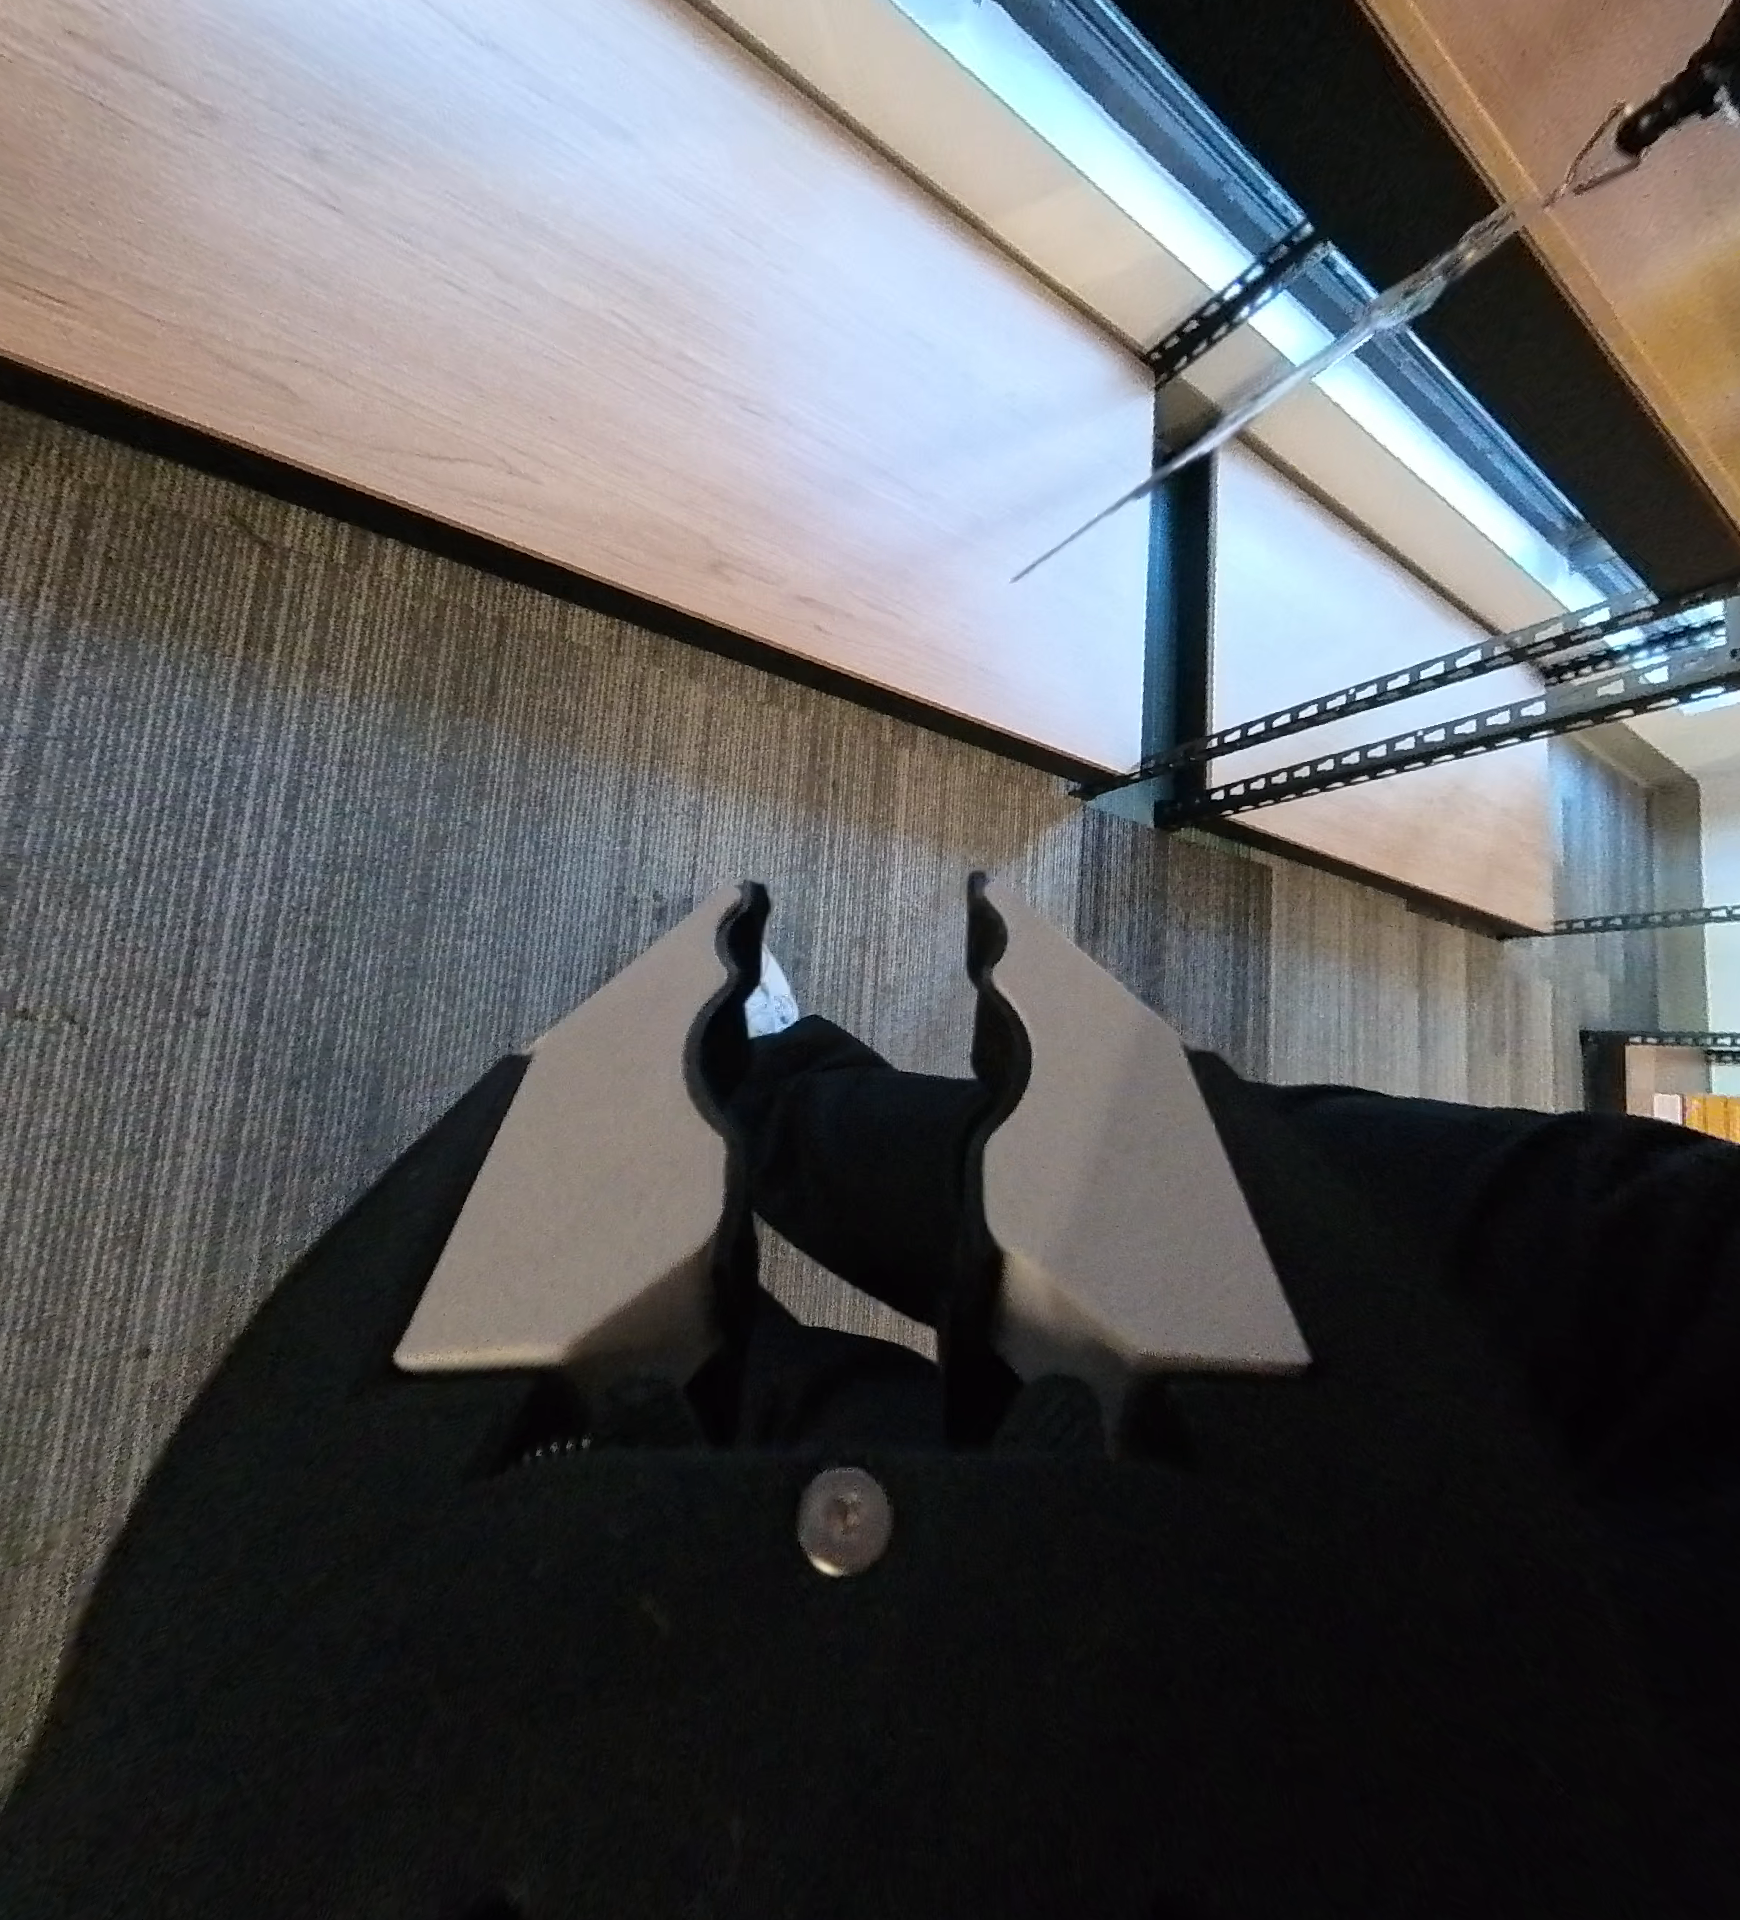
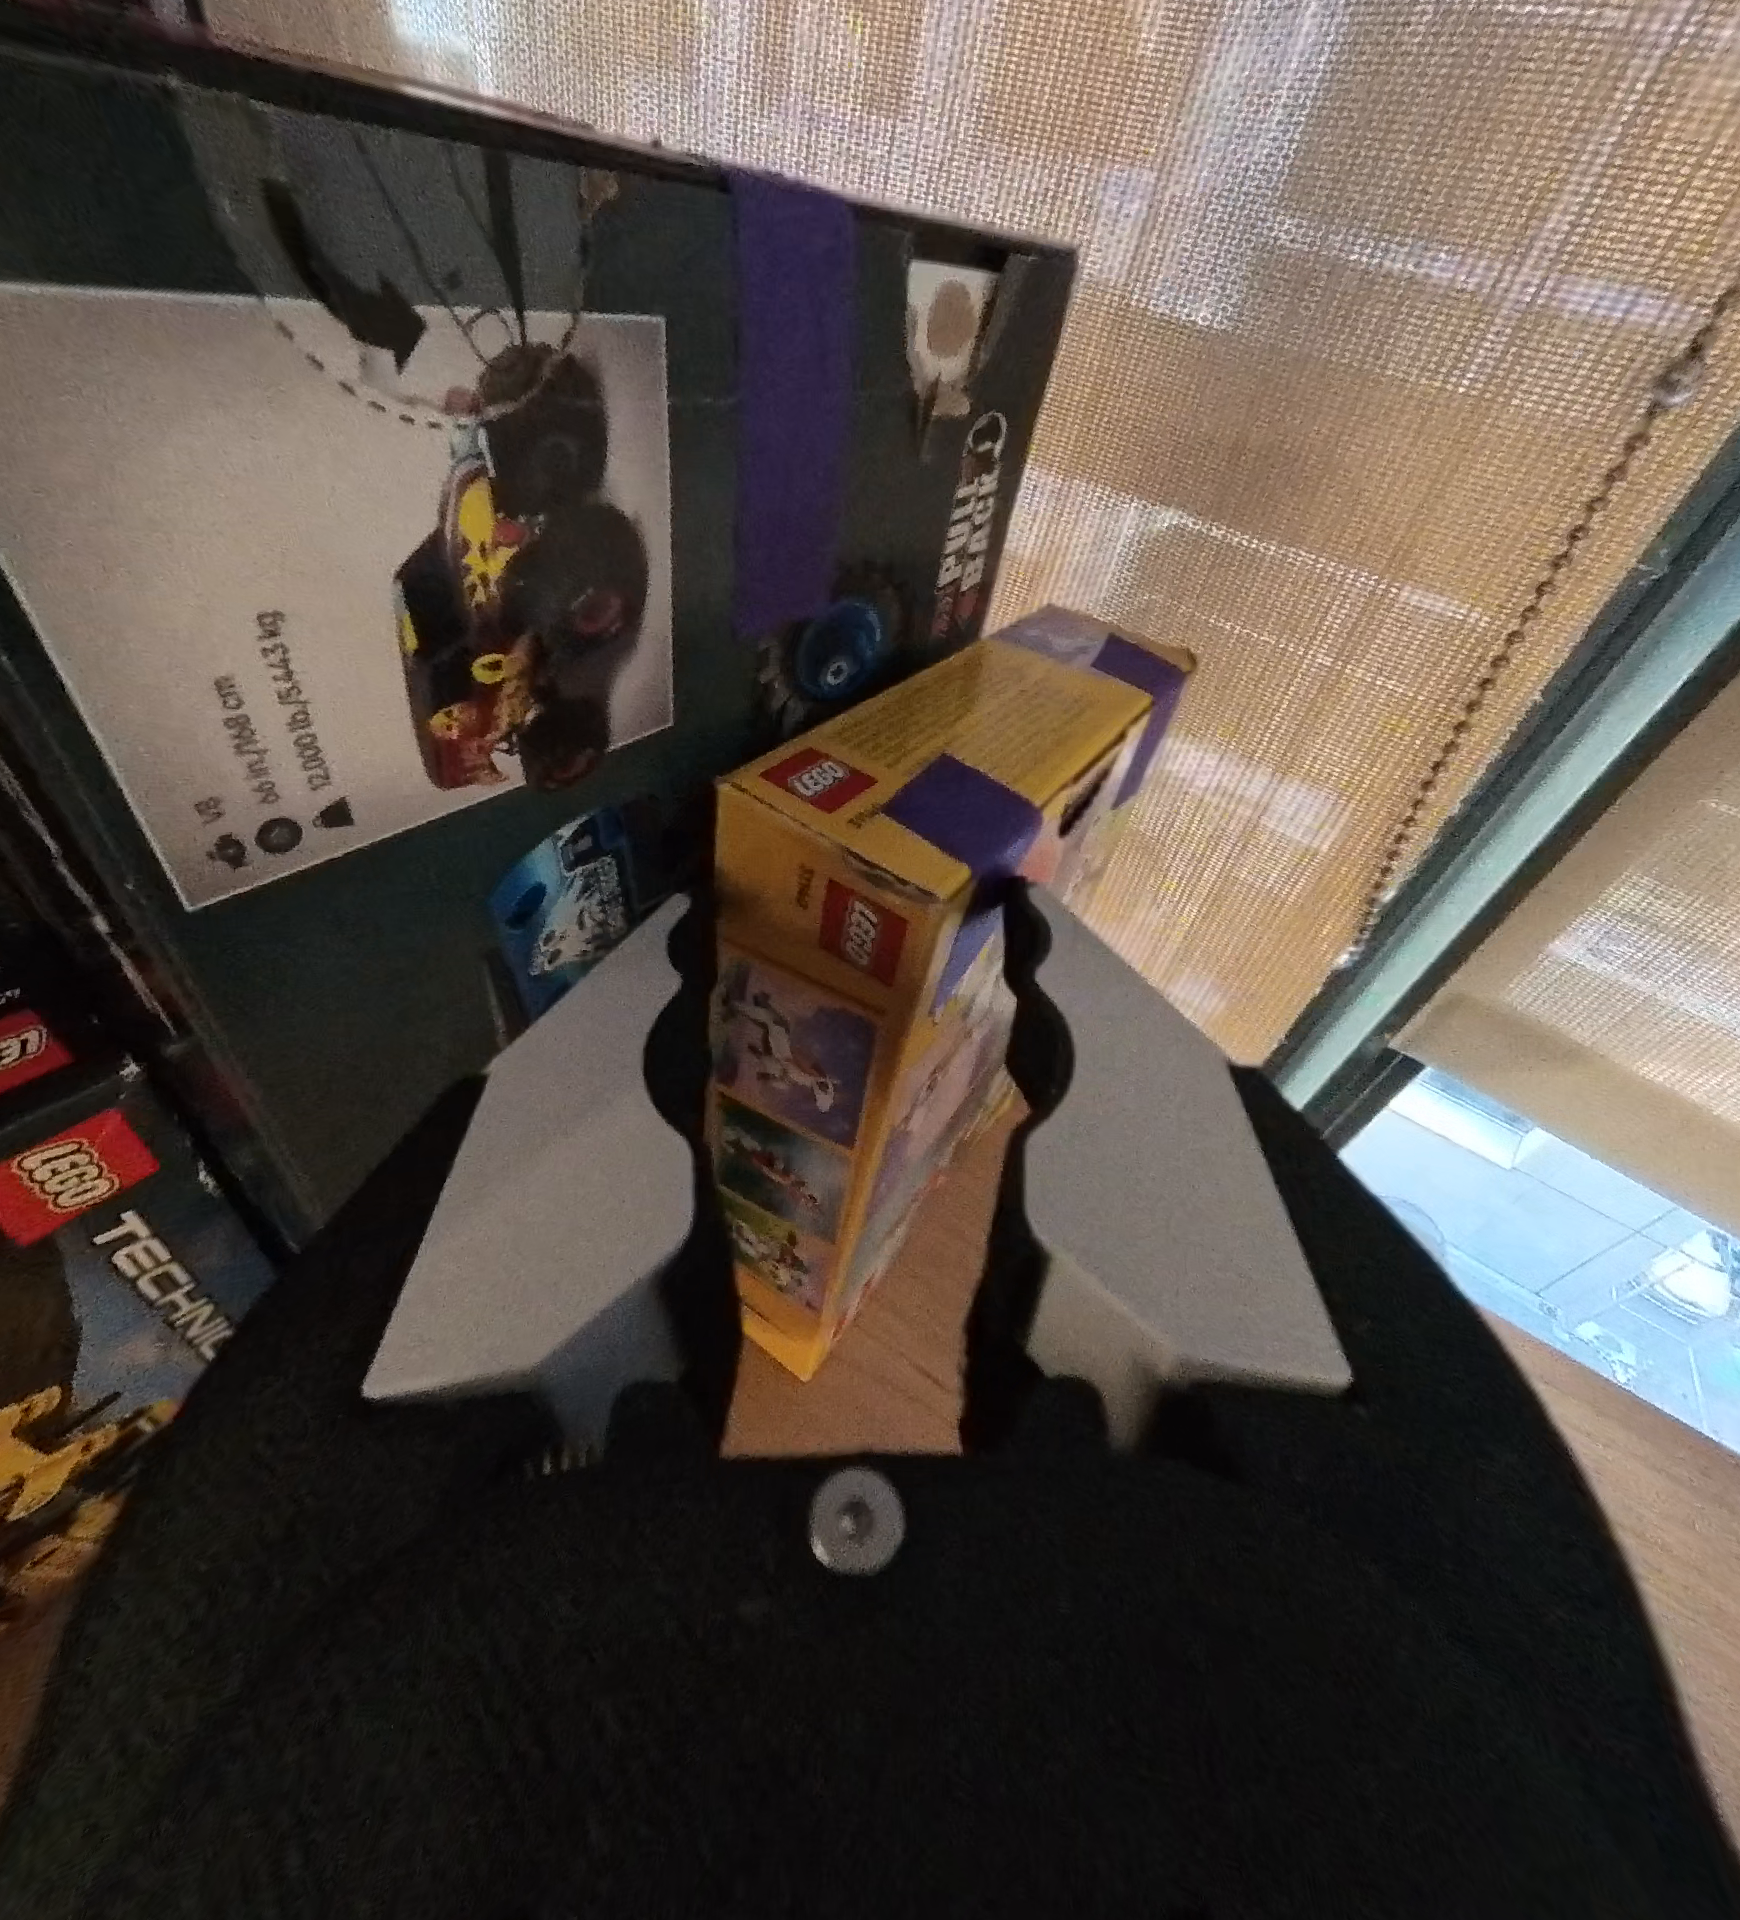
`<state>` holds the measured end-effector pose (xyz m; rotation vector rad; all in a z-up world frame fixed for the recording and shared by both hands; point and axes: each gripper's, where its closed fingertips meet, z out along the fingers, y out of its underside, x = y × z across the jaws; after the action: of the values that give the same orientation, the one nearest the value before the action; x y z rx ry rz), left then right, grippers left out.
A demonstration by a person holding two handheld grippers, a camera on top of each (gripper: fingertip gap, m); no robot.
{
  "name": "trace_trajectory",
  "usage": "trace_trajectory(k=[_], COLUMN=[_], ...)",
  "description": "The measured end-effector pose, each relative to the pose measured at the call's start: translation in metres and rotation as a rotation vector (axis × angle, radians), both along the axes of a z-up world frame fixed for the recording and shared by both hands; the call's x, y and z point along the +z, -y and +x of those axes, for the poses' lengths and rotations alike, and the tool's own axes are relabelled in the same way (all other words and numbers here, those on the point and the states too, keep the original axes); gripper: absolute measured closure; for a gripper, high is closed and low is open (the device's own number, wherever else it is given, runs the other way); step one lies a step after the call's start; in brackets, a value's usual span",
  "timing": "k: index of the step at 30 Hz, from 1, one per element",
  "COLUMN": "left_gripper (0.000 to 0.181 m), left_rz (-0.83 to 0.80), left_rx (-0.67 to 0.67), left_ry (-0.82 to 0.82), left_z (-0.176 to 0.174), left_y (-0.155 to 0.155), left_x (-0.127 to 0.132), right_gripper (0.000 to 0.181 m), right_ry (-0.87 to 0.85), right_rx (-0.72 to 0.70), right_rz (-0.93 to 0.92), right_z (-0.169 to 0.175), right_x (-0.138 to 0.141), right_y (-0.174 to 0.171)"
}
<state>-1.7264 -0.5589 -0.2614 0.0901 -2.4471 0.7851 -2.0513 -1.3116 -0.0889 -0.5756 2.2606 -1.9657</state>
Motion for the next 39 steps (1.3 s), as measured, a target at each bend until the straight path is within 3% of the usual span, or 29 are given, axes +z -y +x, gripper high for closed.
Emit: trace_trajectory(k=[5, 10, 11, 12, 13, 14, 15, 19, 22, 26, 30, 33, 35, 37, 38, 39], left_gripper=[0.144, 0.145, 0.145, 0.145, 0.145, 0.145, 0.145, 0.146, 0.146, 0.147, 0.148, 0.148, 0.147, 0.147, 0.147, 0.148], left_rz=[-0.004, -0.033, -0.035, -0.034, -0.032, -0.032, -0.036, -0.062, -0.065, -0.057, -0.063, -0.073, -0.075, -0.076, -0.077, -0.076], left_rx=[0.036, 0.061, 0.064, 0.063, 0.058, 0.049, 0.040, 0.007, -0.009, -0.022, -0.046, -0.054, -0.050, -0.038, -0.031, -0.023], left_ry=[-0.014, -0.038, -0.047, -0.056, -0.064, -0.068, -0.067, -0.054, -0.064, -0.088, -0.089, -0.080, -0.087, -0.097, -0.103, -0.109], left_z=[0.005, 0.009, 0.010, 0.010, 0.010, 0.010, 0.012, 0.022, 0.028, 0.034, 0.038, 0.041, 0.041, 0.041, 0.041, 0.040], left_y=[-0.001, 0.000, -0.001, -0.002, -0.002, -0.003, -0.002, 0.002, -0.001, -0.008, -0.009, -0.006, -0.006, -0.008, -0.009, -0.011], left_x=[0.005, 0.019, 0.022, 0.023, 0.024, 0.025, 0.026, 0.037, 0.041, 0.045, 0.050, 0.052, 0.053, 0.055, 0.055, 0.055], right_gripper=[0.127, 0.126, 0.116, 0.084, 0.066, 0.074, 0.101, 0.115, 0.119, 0.118, 0.118, 0.117, 0.113, 0.100, 0.103, 0.121], right_ry=[-0.007, -0.055, -0.054, -0.050, -0.044, -0.032, -0.036, 0.006, 0.049, 0.121, 0.100, 0.138, 0.183, 0.239, 0.271, 0.297], right_rx=[0.002, 0.061, 0.020, -0.040, -0.047, -0.040, -0.027, -0.126, -0.136, -0.093, -0.083, -0.136, -0.090, -0.079, -0.027, 0.044], right_rz=[0.045, 0.045, -0.008, -0.055, -0.033, 0.031, 0.098, 0.122, 0.144, 0.132, 0.107, 0.101, 0.181, 0.287, 0.319, 0.329], right_z=[-0.013, -0.029, -0.036, -0.043, -0.042, -0.038, -0.034, -0.038, -0.031, 0.019, 0.074, 0.088, 0.099, 0.095, 0.096, 0.098], right_x=[0.000, 0.002, 0.005, 0.007, -0.003, -0.019, -0.035, -0.036, -0.035, -0.031, -0.033, -0.035, -0.043, -0.057, -0.061, -0.062], right_y=[-0.034, -0.146, -0.165, -0.177, -0.186, -0.190, -0.193, -0.196, -0.229, -0.275, -0.255, -0.217, -0.206, -0.212, -0.222, -0.235])
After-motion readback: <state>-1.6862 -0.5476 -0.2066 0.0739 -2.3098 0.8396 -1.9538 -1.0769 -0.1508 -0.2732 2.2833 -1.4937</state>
